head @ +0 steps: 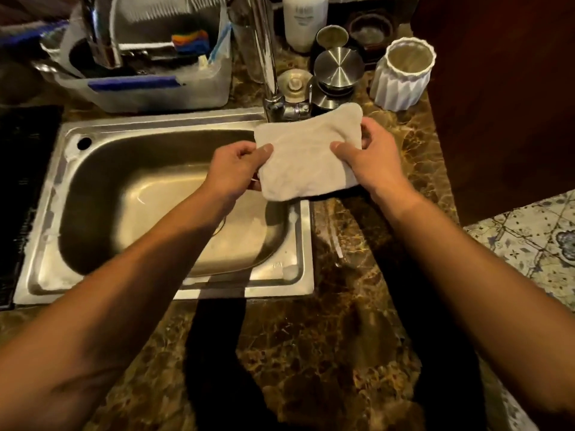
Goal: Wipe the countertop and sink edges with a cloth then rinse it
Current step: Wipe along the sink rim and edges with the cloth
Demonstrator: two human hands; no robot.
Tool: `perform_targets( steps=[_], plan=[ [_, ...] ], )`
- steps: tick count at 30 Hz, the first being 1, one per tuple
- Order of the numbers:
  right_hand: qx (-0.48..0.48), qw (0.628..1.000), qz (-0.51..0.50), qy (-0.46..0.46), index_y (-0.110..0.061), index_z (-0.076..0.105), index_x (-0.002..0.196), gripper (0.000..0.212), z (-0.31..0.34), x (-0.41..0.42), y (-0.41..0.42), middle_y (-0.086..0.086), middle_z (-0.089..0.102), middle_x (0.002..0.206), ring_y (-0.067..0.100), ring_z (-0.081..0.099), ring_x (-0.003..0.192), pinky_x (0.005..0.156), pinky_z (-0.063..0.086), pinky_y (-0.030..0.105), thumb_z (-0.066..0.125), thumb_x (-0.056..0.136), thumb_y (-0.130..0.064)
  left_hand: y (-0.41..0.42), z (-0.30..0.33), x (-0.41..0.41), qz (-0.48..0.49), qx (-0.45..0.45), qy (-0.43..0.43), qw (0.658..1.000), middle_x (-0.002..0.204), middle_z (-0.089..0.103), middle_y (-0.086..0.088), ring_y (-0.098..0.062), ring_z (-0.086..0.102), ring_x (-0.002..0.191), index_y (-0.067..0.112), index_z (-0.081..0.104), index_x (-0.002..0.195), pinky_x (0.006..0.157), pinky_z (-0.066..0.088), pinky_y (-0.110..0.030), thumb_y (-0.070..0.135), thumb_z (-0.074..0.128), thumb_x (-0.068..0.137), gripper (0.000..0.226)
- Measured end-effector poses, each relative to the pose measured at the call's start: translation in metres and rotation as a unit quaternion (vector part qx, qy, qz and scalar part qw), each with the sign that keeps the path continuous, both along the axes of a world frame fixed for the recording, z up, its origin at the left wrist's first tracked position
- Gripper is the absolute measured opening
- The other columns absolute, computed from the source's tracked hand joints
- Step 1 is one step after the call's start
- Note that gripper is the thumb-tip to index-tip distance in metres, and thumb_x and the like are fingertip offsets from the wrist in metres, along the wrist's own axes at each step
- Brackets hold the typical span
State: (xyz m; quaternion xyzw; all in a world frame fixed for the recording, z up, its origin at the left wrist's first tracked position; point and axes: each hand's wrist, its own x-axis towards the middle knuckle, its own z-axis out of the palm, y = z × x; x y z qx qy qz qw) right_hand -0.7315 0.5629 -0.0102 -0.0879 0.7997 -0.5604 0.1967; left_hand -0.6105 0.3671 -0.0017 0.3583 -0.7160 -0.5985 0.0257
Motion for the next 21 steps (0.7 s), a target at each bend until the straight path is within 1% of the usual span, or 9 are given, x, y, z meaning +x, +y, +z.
perform_targets(
  steps=[4,6,8,9,11,13,15,18,21],
  plan=[
    [0.020,0.999,-0.028,-0.003,-0.014,0.050,0.145,0.064,-0.013,-0.011,-0.009,-0.007,0.065,0.119,-0.009,0.063,0.090,0.068,0.051,0.004,0.079,0.089,-0.011,-0.002,-0.025,-0.019,0.031,0.010,-0.002,0.999,0.086,0.069,-0.004,-0.014,0.065,0.073,0.004,0.072,0.106,0.058,0.058,-0.026,0.029,0.066,0.102,0.026],
    [0.034,0.999,-0.036,0.002,-0.015,0.048,0.147,0.066,-0.020,-0.008,-0.008,-0.006,0.064,0.120,-0.005,0.062,0.091,0.068,0.049,0.002,0.079,0.089,-0.012,-0.006,-0.035,-0.020,0.034,0.007,-0.010,0.999,0.089,0.070,-0.006,-0.015,0.065,0.075,0.006,0.072,0.105,0.057,0.058,-0.024,0.030,0.067,0.101,0.025],
    [0.057,0.998,-0.034,0.015,-0.017,0.047,0.148,0.070,-0.023,-0.008,-0.010,-0.004,0.065,0.122,0.004,0.065,0.097,0.070,0.048,0.002,0.081,0.088,-0.016,-0.014,-0.039,-0.024,0.049,0.021,-0.013,0.999,0.089,0.070,-0.005,-0.016,0.066,0.076,0.008,0.072,0.103,0.059,0.058,-0.026,0.031,0.067,0.101,0.024],
    [0.067,0.997,-0.030,0.018,-0.019,0.046,0.149,0.071,-0.024,-0.008,-0.011,-0.002,0.066,0.125,0.008,0.066,0.104,0.077,0.050,0.006,0.082,0.087,-0.019,-0.018,-0.041,-0.024,0.053,0.026,-0.014,0.998,0.088,0.071,-0.005,-0.016,0.066,0.076,0.009,0.072,0.101,0.058,0.058,-0.027,0.032,0.067,0.101,0.023],
    [0.084,0.996,-0.029,0.024,-0.023,0.047,0.148,0.074,-0.026,-0.008,-0.014,-0.001,0.067,0.130,0.014,0.066,0.114,0.094,0.055,0.025,0.084,0.084,-0.023,-0.020,-0.045,-0.023,0.055,0.025,-0.011,0.998,0.084,0.071,-0.003,-0.015,0.065,0.073,0.012,0.073,0.096,0.055,0.055,-0.026,0.033,0.066,0.102,0.022],
    [0.108,0.993,-0.030,0.037,-0.026,0.047,0.147,0.073,-0.026,-0.007,-0.017,-0.003,0.066,0.132,0.016,0.065,0.116,0.100,0.055,0.037,0.083,0.083,-0.028,-0.019,-0.049,-0.019,0.053,0.028,-0.006,0.998,0.080,0.070,-0.002,-0.016,0.064,0.070,0.013,0.073,0.091,0.055,0.054,-0.027,0.033,0.065,0.102,0.024],
    [0.130,0.990,-0.027,0.052,-0.026,0.045,0.148,0.073,-0.025,-0.004,-0.019,-0.003,0.065,0.133,0.016,0.063,0.116,0.099,0.053,0.034,0.081,0.085,-0.031,-0.018,-0.052,-0.016,0.053,0.036,-0.006,0.998,0.081,0.069,-0.003,-0.018,0.063,0.073,0.012,0.073,0.093,0.057,0.056,-0.029,0.032,0.065,0.102,0.023],
    [0.152,0.987,-0.023,0.051,-0.023,0.043,0.149,0.073,-0.021,-0.002,-0.025,0.001,0.064,0.134,0.017,0.061,0.114,0.095,0.049,0.029,0.078,0.086,-0.033,-0.017,-0.049,-0.013,0.053,0.037,-0.010,0.998,0.087,0.068,-0.003,-0.015,0.063,0.076,0.009,0.072,0.106,0.060,0.057,-0.027,0.028,0.062,0.104,0.021],
    [0.217,0.974,-0.020,0.068,-0.022,0.041,0.147,0.070,-0.014,-0.003,-0.032,0.004,0.061,0.137,0.027,0.061,0.121,0.102,0.051,0.041,0.071,0.087,-0.040,-0.016,-0.046,-0.012,0.028,0.031,-0.023,0.999,0.092,0.066,-0.003,-0.013,0.062,0.079,0.008,0.069,0.114,0.063,0.058,-0.025,0.025,0.060,0.105,0.022]
  ],
)
